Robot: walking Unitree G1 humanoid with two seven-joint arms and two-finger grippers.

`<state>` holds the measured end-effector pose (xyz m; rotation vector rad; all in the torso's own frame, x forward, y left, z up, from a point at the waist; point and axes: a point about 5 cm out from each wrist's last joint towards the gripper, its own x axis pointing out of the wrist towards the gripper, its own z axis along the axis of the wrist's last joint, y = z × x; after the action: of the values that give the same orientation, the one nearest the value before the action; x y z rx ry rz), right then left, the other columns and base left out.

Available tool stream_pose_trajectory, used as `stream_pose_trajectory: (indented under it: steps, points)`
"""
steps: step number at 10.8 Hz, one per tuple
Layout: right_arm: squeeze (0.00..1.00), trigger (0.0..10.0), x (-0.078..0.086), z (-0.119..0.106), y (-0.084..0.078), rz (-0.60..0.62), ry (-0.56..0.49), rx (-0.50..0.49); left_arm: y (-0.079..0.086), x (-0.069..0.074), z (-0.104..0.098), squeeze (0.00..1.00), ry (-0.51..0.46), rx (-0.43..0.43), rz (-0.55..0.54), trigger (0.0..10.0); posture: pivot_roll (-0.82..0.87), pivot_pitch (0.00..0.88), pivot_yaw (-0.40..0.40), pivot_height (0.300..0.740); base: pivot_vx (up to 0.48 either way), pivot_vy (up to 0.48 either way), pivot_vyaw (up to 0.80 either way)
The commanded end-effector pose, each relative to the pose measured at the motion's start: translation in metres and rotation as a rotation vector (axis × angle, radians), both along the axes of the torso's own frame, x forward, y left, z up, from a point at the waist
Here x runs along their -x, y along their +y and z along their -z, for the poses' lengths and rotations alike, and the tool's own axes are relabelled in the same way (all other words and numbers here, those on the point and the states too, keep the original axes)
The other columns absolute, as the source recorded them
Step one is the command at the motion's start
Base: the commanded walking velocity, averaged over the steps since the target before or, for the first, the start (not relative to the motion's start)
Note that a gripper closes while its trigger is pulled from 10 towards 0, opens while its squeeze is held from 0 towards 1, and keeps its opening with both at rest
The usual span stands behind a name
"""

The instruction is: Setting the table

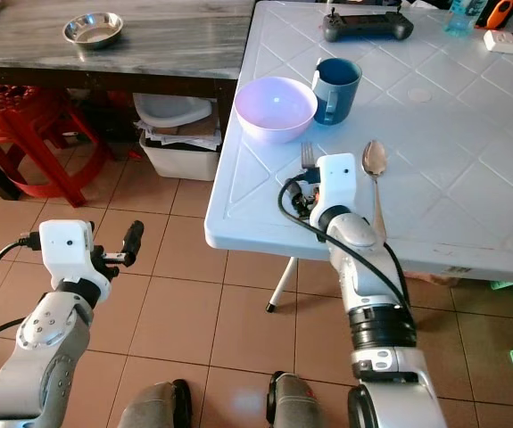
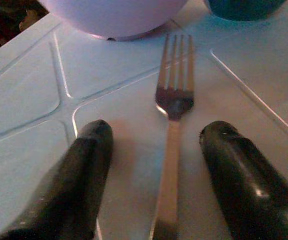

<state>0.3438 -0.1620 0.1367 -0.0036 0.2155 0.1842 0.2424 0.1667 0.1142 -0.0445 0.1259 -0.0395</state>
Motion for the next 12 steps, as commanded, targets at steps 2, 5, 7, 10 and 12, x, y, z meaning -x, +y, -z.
stream_pose_trajectory:
  steps: [2,5,7,10,12]
  points:
    - [0.00,0.0,0.006,0.026,-0.014,0.066,0.141,-0.032,0.001,0.004,0.000,0.00,0.013,-0.007,0.012,10.0,0.03,0.214,0.036,0.740,0.000,0.000,0.00]
    - [0.00,0.0,0.008,0.037,-0.020,0.088,0.193,-0.067,-0.008,0.007,0.001,0.00,0.029,0.045,0.101,10.0,0.02,0.217,0.036,0.740,0.000,0.000,0.00]
    - [0.00,0.0,0.009,0.046,-0.025,0.113,0.242,-0.081,-0.036,0.022,-0.003,0.00,0.030,0.096,0.376,10.0,0.03,0.217,0.033,0.740,0.000,0.000,0.00]
    - [0.00,0.0,0.012,0.057,-0.034,0.173,0.310,-0.125,-0.046,0.032,-0.004,0.00,0.025,0.089,0.493,10.0,0.03,0.217,0.031,0.740,0.000,0.000,0.00]
    - [0.00,0.0,0.015,0.062,-0.035,0.206,0.348,-0.172,-0.044,0.034,-0.004,0.00,0.025,0.062,0.511,10.0,0.03,0.214,0.032,0.740,0.000,0.000,0.00]
